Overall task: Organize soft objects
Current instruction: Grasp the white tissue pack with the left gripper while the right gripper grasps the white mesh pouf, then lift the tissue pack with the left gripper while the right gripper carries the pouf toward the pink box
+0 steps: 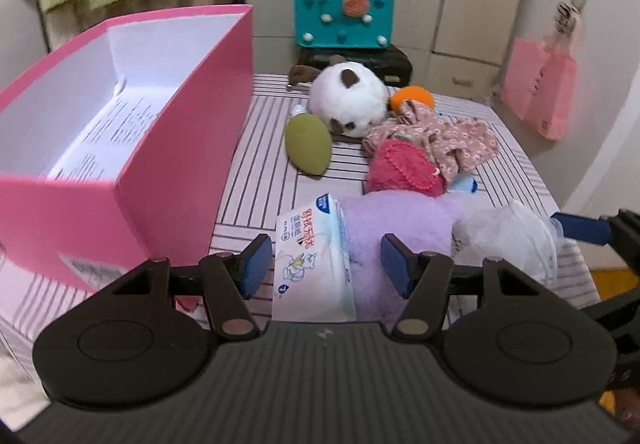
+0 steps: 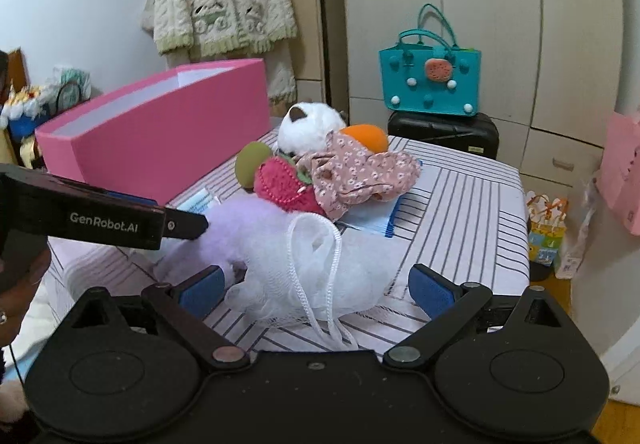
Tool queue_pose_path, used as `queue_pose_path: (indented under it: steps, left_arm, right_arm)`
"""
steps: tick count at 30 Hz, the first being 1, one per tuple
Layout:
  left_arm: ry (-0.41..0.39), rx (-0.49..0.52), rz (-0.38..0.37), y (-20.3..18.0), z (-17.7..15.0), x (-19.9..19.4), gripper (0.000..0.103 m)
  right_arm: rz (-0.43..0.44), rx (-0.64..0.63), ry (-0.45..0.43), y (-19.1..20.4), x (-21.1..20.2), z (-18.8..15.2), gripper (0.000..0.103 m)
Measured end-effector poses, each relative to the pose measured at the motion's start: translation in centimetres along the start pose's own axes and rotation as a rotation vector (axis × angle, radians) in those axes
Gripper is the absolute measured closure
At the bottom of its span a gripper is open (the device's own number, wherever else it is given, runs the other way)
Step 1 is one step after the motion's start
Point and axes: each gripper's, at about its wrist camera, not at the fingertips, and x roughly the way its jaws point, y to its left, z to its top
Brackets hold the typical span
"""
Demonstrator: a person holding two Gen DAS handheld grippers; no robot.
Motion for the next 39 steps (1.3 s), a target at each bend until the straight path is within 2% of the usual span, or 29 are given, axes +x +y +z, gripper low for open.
queue_pose_path:
  steps: [6,8,9,12,14,16,18,22,26,27,29,31,33,35,36,37,38,39]
  left_arm:
    - [0.000,-0.098,-0.007,0.5,-0.3,0.1,0.038]
    - [0.001,-0.116,-0.010,0.8,-0.5,0.2,0.037]
    - [0.001,-0.117,-0.014,0.8,-0.5,0.1,0.037]
    - [0.007,-0.106,-0.030,0.7,-0.4,0.3,0.039]
    - [0.012,-0.127,-0.055,0.8,-0.5,0.3,0.044]
    - [0.014,-0.117,-0.053,0.7,-0.6,0.4,0.060]
    - [0.026,-0.112,-0.068,0.6,-0.7,0.5,0.062]
    - [0.037,-0.110,-0.102,0.3,-0.8,0.4,0.063]
    - [0.037,-0.103,-0.084,0.1,-0.7,0.6,0.060]
    - [0.041,-0.109,-0.082,0.1,-0.7,0.7,0.056]
    - [0.067,-0.111,-0.085,0.2,-0.7,1.1,0.051]
    - [0.080,-0.111,-0.094,0.2,-0.8,1.4,0.046]
    - [0.081,-0.090,-0.093,-0.1,-0.8,1.4,0.045]
    - [0.071,-0.097,-0.098,-0.2,-1.0,1.4,0.048]
    - [0.065,-0.090,-0.102,-0.2,-1.1,1.4,0.054]
    - [0.063,-0.084,-0.104,-0.2,-1.1,1.4,0.055]
    - [0.060,-0.081,-0.107,-0.2,-1.2,1.4,0.055]
    - [0.058,-0.080,-0.111,-0.1,-1.2,1.3,0.056]
  right_arm:
    - [0.016,-0.015,0.023,0.0,1.4,0.3,0.003]
    - [0.007,-0.032,0.047,0.1,1.9,0.1,0.013]
    - [0.002,-0.065,0.069,0.4,2.1,-0.2,0.026]
    - [-0.006,-0.126,0.056,0.9,1.5,-0.8,0.047]
    - [0.001,-0.107,0.057,0.6,0.9,-0.9,0.054]
    - [-0.030,-0.119,0.043,0.5,0.3,-1.0,0.060]
    - [-0.048,-0.117,0.032,0.3,-0.3,-1.0,0.063]
    - [-0.045,-0.093,0.033,-0.3,-1.0,-1.0,0.064]
    - [-0.028,-0.098,0.049,-0.2,-1.1,-1.4,0.062]
    - [-0.032,-0.106,0.047,-0.1,-1.1,-1.5,0.053]
    - [-0.046,-0.129,0.045,0.3,-1.0,-1.5,0.046]
    - [-0.049,-0.149,0.036,0.6,-1.0,-1.6,0.030]
    - [-0.057,-0.154,0.019,0.7,-0.9,-1.5,0.027]
    - [-0.065,-0.147,0.008,0.4,-0.6,-1.3,0.027]
    - [-0.066,-0.136,0.003,0.2,-0.5,-1.2,0.027]
    - [-0.061,-0.123,-0.002,0.0,-0.4,-1.2,0.031]
    - [-0.048,-0.109,-0.005,-0.3,-0.3,-1.1,0.039]
    - [-0.030,-0.097,0.005,-0.5,-0.2,-1.1,0.053]
